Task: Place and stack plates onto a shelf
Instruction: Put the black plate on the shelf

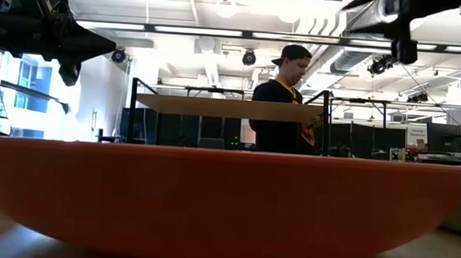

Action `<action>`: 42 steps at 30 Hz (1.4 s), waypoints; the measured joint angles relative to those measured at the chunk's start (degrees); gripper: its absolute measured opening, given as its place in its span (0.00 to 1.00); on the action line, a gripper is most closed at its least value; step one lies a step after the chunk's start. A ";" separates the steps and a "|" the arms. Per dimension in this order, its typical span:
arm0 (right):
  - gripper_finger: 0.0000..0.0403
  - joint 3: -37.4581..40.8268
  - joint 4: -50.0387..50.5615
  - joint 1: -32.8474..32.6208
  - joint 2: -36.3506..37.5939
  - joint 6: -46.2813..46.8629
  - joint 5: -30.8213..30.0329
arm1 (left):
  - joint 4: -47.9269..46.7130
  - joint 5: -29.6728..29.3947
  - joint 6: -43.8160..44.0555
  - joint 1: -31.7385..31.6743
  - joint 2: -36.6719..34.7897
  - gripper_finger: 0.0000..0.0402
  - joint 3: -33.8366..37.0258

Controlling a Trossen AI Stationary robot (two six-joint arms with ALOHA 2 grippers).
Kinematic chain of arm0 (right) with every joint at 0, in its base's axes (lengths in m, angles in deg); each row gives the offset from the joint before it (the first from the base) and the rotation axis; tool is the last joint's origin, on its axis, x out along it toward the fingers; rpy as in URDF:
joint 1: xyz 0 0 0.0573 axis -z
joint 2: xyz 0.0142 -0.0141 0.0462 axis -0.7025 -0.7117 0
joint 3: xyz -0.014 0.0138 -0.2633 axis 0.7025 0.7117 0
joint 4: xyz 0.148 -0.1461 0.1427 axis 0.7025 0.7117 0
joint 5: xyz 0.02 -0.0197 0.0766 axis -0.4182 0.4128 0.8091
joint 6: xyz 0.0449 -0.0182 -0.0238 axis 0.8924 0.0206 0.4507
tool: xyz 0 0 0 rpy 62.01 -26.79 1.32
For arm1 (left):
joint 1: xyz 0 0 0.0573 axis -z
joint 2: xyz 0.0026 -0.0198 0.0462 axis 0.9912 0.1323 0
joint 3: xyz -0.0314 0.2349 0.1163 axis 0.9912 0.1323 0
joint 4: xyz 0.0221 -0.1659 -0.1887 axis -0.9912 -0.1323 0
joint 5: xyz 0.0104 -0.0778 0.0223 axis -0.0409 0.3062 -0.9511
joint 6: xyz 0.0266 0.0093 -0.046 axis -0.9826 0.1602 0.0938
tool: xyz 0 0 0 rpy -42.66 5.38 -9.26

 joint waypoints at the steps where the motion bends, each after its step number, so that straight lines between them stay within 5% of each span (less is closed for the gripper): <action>1: 0.41 -1.49 1.23 0.00 -3.28 2.50 0.05 | 0.01 0.01 0.01 0.00 0.01 0.00 0.02; 9: 0.43 -15.32 14.08 0.00 -29.58 27.02 6.26 | 0.00 -0.01 0.00 -0.01 0.00 0.00 0.01; 18: 0.43 -36.43 44.74 2.06 -53.89 22.92 19.91 | 0.00 0.00 0.00 -0.01 0.00 0.00 -0.01; 23: 0.43 -35.02 39.40 3.52 -57.01 19.63 26.35 | 0.00 0.00 0.00 -0.01 -0.01 0.00 0.00; 42: 0.43 -33.34 34.69 9.02 -59.92 16.28 29.89 | 0.02 0.01 0.02 -0.01 0.01 0.00 -0.01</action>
